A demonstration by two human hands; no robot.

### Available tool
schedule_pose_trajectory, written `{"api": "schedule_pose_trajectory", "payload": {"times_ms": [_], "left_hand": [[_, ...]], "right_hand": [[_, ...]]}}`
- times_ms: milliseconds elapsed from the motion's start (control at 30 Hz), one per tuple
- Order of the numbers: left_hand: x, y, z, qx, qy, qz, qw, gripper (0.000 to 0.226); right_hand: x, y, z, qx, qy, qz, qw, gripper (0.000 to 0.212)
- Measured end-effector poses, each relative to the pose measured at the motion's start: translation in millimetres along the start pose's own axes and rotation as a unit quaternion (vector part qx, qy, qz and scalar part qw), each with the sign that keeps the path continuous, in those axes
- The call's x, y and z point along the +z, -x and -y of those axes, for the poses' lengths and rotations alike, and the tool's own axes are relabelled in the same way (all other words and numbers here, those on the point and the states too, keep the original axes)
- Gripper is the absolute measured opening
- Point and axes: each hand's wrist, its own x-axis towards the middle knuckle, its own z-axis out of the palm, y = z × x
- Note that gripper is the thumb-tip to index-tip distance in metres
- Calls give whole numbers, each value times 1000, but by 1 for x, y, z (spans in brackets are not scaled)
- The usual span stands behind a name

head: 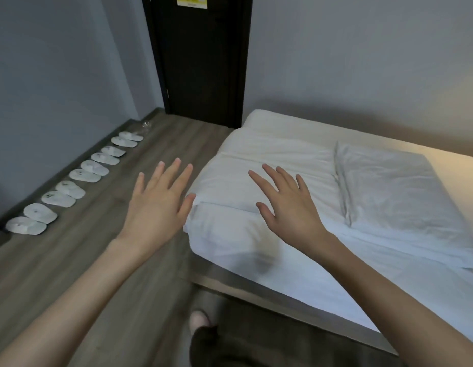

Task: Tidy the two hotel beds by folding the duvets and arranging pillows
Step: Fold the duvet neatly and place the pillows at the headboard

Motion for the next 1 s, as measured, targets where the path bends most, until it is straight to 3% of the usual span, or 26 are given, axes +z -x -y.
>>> {"api": "schedule_pose_trajectory", "payload": {"times_ms": [633,833,1000], "left_hand": [[-5,-285,310,90,-40,36,994,61],[21,-366,419,151,-10,43,988,59],[22,-439,488,217,-6,95,971,58]], "right_hand": [[124,-379,156,14,72,-30,997,62],[182,-457,205,77,99,-24,992,63],[201,-521,244,160,113,-28,980,62]]}}
